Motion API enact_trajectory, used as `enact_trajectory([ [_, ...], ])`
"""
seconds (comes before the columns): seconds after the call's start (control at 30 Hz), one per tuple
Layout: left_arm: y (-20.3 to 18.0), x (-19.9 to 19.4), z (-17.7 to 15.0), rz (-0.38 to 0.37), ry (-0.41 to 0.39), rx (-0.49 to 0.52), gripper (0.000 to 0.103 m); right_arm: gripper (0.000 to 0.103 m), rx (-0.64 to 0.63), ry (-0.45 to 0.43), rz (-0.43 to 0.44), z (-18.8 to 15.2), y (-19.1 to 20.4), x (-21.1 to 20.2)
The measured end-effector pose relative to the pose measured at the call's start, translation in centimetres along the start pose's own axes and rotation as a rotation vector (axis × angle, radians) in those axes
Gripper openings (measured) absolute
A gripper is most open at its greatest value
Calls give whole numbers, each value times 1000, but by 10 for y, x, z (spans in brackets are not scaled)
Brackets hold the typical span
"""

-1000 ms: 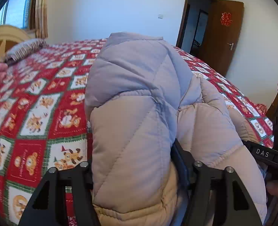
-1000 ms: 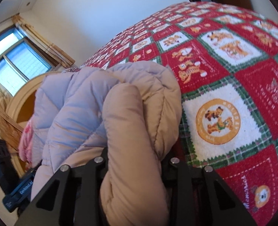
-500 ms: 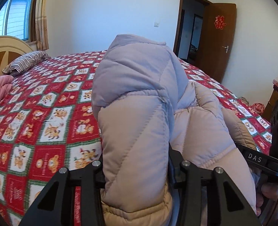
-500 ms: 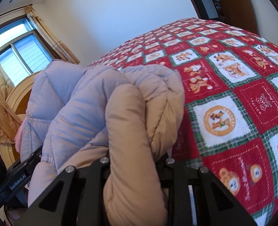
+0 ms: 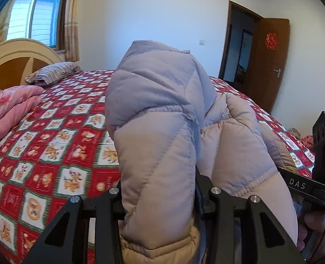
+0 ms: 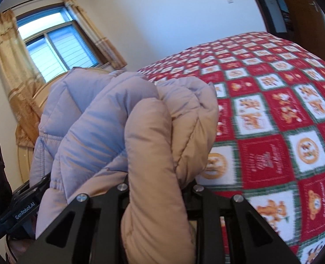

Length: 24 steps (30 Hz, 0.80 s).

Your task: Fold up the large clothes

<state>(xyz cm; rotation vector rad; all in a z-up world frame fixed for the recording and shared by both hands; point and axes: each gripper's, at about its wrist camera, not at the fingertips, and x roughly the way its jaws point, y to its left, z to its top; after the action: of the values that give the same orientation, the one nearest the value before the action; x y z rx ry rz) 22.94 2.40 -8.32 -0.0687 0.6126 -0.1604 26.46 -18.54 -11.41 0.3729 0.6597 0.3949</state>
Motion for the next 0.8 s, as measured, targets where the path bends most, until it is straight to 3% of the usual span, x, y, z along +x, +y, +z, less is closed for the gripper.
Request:
enact_trajectory([
  [0.47,70,-6,-2,73,-7,-84,42,26,-102,64,57,10,65,54],
  [0.8,101,7,-12,93,24,-129,42,26,-140,113,64,8,88,83],
])
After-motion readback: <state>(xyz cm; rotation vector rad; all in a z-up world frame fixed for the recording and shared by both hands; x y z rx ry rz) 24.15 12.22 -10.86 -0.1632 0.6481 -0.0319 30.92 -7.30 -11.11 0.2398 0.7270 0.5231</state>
